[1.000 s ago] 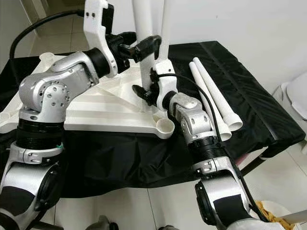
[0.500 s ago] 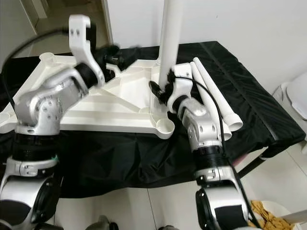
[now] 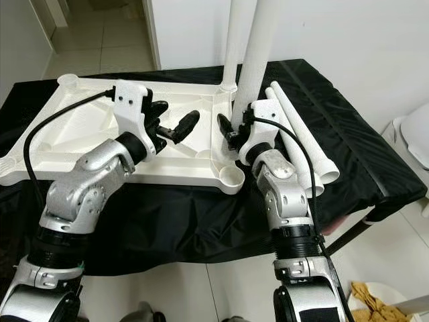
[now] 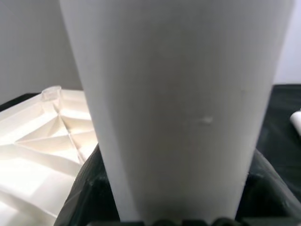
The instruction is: Building children table
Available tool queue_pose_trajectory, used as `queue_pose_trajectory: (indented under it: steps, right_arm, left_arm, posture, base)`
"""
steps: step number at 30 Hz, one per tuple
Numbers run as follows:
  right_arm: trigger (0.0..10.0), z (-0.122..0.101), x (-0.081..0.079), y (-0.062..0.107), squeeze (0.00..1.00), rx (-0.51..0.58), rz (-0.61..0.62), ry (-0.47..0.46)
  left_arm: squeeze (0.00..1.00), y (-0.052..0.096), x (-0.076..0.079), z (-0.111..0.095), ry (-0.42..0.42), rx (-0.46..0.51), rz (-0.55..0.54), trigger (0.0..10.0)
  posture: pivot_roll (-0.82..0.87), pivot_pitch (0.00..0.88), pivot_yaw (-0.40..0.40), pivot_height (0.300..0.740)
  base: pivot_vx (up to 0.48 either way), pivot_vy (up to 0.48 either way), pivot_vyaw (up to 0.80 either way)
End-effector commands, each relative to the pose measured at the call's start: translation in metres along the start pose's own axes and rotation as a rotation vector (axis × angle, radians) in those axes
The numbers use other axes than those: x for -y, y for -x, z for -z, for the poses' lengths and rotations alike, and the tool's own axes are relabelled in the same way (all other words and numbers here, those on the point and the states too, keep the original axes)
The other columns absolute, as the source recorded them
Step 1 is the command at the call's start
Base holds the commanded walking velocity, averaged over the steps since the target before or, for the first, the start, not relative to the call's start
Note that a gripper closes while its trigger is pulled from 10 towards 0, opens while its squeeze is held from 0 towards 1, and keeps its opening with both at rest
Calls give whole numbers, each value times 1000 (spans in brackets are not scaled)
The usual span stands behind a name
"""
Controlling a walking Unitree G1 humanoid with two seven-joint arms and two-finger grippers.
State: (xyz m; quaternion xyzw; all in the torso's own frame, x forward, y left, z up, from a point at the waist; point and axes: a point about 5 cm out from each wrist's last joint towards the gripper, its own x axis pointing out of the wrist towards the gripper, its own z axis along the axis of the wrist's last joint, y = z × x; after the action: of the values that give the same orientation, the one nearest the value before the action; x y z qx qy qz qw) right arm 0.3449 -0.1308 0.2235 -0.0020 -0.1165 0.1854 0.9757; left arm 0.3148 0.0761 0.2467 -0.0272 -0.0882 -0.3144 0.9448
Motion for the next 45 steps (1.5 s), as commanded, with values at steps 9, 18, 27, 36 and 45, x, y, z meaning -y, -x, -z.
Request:
queue_pose_trajectory:
  steps: [9, 18, 27, 36, 45]
  right_arm:
    - [10000, -4, 2, 12, 0, 61, 33, 30]
    - [10000, 8, -2, 20, 0, 31, 29, 5]
    - [10000, 21, 2, 15, 0, -39, 54, 3]
    - [10000, 34, -7, 9, 0, -73, 36, -95]
    - [10000, 46, -18, 10, 0, -120, -5, -132]
  left_arm:
    - [0, 21, 23, 24, -68, -5, 108, 10000]
    - [0, 40, 45, 36, -119, -11, 293, 10000]
    - [0, 43, 52, 40, -101, -20, 341, 10000]
    - [0, 43, 53, 38, -108, -26, 348, 10000]
    - [0, 44, 57, 37, -89, -33, 356, 10000]
  posture:
    - [-63, 38, 13, 740]
    - [-60, 50, 13, 740]
    - [-57, 54, 12, 740]
    - [-43, 56, 6, 740]
    - [-41, 62, 0, 740]
  base:
    - [0, 0, 0]
    - [0, 0, 0]
    - [0, 0, 0]
    - [0, 0, 0]
    - [0, 0, 0]
